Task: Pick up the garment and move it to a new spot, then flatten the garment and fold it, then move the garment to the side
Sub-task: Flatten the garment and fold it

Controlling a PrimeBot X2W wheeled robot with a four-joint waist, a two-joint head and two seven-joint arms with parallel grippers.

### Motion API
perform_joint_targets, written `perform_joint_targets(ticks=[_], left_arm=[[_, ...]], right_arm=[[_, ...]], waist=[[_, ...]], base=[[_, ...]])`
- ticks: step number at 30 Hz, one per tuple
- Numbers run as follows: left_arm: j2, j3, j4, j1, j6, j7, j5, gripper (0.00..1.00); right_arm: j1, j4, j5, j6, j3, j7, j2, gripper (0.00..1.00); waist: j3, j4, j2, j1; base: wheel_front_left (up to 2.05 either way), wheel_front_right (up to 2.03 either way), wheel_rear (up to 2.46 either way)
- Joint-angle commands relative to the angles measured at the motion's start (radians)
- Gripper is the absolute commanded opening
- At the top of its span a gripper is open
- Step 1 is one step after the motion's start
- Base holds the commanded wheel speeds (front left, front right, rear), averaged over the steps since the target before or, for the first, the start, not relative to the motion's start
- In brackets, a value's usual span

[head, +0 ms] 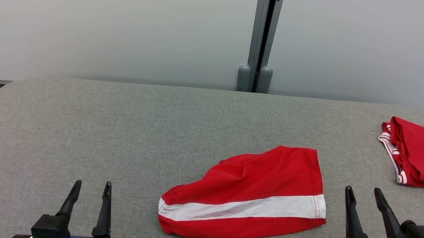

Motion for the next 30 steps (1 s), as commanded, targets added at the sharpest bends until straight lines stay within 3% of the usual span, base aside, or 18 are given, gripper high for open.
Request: perform_joint_targets(ticks=[1,8,21,30], left_arm=[[0.005,0.0,0.001,-0.006,-0.003,-0.004,0.002,1.0],[0.004,-0.048,0.022,-0.02,-0.011,-0.003,0.003,1.0],[0.053,-0.317,0.176,-0.088,-0.025,0.083,-0.102,1.0],[0.067,-0.333,0.276,-0.164,-0.025,0.118,-0.159,1.0]], right_arm=[[0.015,0.004,0.012,0.001,0.002,0.008,0.001,1.0],[0.007,0.004,0.017,0.001,0.013,0.025,0.0,1.0],[-0.023,0.033,0.02,0.001,0.053,0.052,0.0,1.0],[-0.052,0.06,0.021,0.001,0.085,0.075,0.0,1.0]], waist=[[0.002,0.001,0.0,0.0],[0.008,-0.003,0.0,0.0],[0.034,-0.042,0.0,0.0],[0.063,-0.071,0.0,0.0]], base=[[0.0,0.0,0.0],[0.0,0.0,0.0],[0.0,0.0,0.0],[0.0,0.0,0.0]])
